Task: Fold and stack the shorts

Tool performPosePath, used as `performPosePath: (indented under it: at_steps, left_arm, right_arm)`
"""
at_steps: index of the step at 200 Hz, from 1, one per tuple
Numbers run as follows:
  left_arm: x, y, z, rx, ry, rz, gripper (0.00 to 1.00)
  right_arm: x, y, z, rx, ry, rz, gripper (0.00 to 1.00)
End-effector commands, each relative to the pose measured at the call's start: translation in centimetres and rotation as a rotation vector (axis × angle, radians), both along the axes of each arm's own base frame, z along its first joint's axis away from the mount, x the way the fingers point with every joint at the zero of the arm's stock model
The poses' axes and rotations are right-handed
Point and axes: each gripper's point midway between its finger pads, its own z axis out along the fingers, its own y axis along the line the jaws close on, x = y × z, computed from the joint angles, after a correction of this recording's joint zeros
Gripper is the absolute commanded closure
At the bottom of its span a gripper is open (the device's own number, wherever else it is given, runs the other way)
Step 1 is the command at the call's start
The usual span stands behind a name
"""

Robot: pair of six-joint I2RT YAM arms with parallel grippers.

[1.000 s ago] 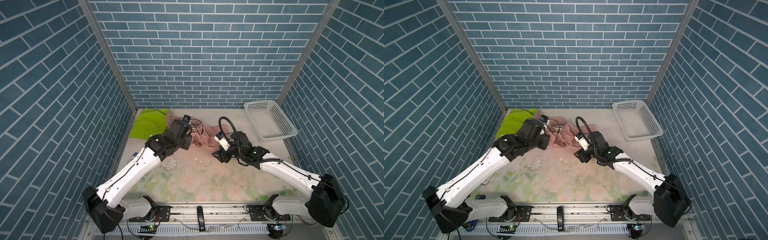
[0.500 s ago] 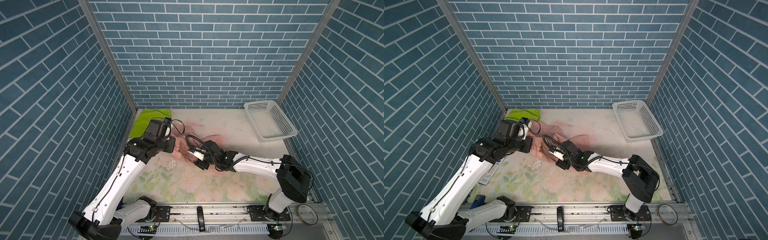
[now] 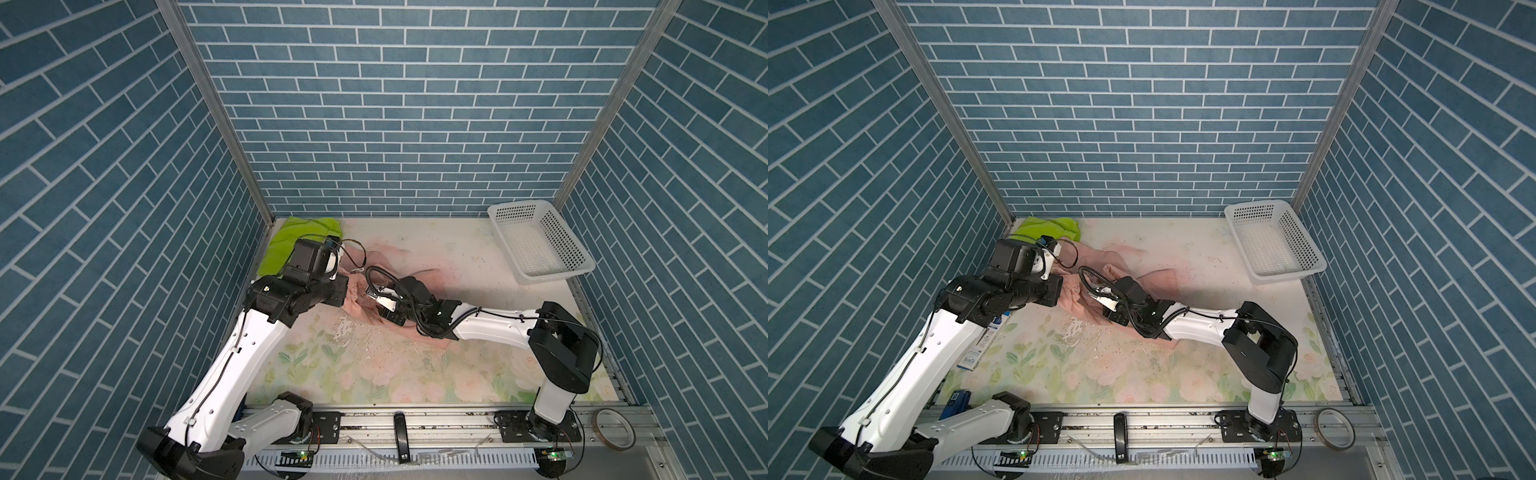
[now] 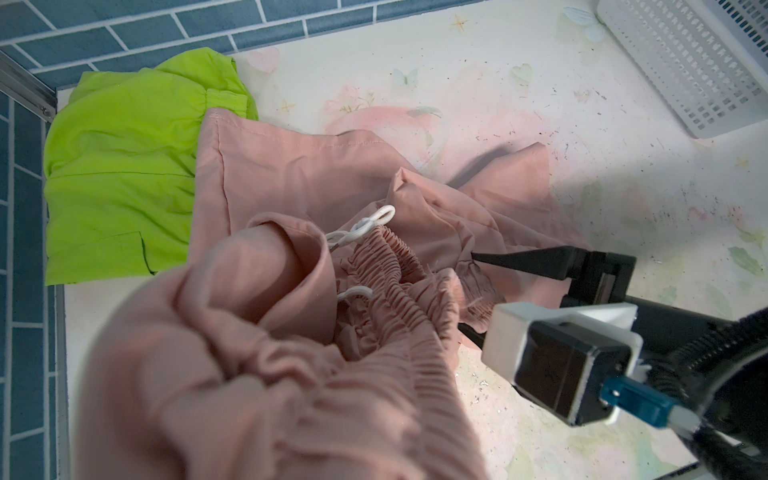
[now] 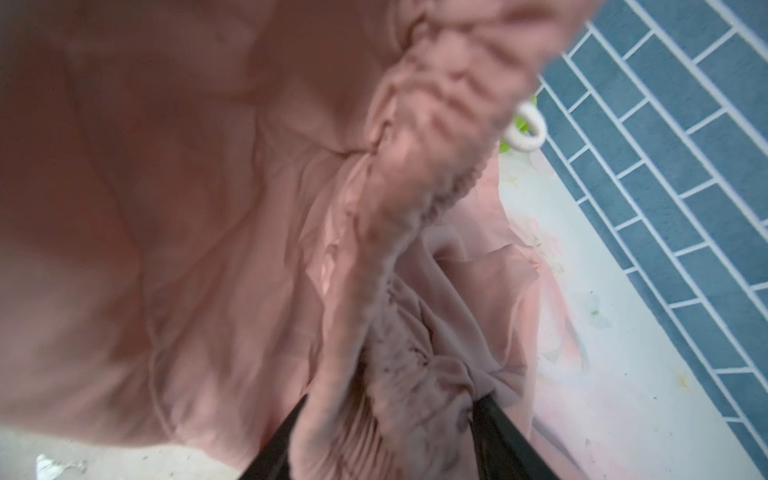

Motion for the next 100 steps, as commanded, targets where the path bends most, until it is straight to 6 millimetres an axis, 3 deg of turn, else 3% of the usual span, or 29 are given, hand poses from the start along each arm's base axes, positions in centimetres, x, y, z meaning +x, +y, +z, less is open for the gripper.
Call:
performPosePath:
  at_steps: [1, 10, 24, 33, 40, 68, 100]
  left_arm:
    - [-0.6, 0.6, 0.1, 0.012, -0.006, -0.001, 1.0]
    - [-0.7, 0.7, 0.0, 0.013, -0.008, -0.003, 1.0]
    - [-0.8, 0.9, 0.1, 0.026, -0.014, -0.003, 1.0]
    - [-0.9, 1.3, 0.1, 0.04, -0.016, 0.003, 1.0]
    - [-0.9, 1.6, 0.3, 0.053, -0.021, 0.012, 0.94]
    - [-0.4, 2.5, 2.2, 0.059, -0.073, 0.025, 0.85]
    - [1.7, 1.6, 4.6, 0.026, -0.128, -0.011, 0.81]
  right_arm:
    - [1.2, 0.8, 1.4, -0.006, -0.084, -0.009, 0.44]
    - [1.1, 1.0, 1.6, 0.002, -0.083, 0.005, 0.5]
    - [0.7, 1.3, 2.1, 0.017, -0.077, 0.028, 0.79]
    - [0.5, 1.3, 2.3, 0.01, -0.071, 0.036, 0.91]
    - [0.7, 1.0, 2.7, -0.007, -0.076, 0.03, 1.0]
    - [2.1, -2.0, 5.3, -0.115, -0.03, -0.02, 1.0]
    - [3.9, -6.1, 11.4, -0.156, 0.008, -0.106, 1.0]
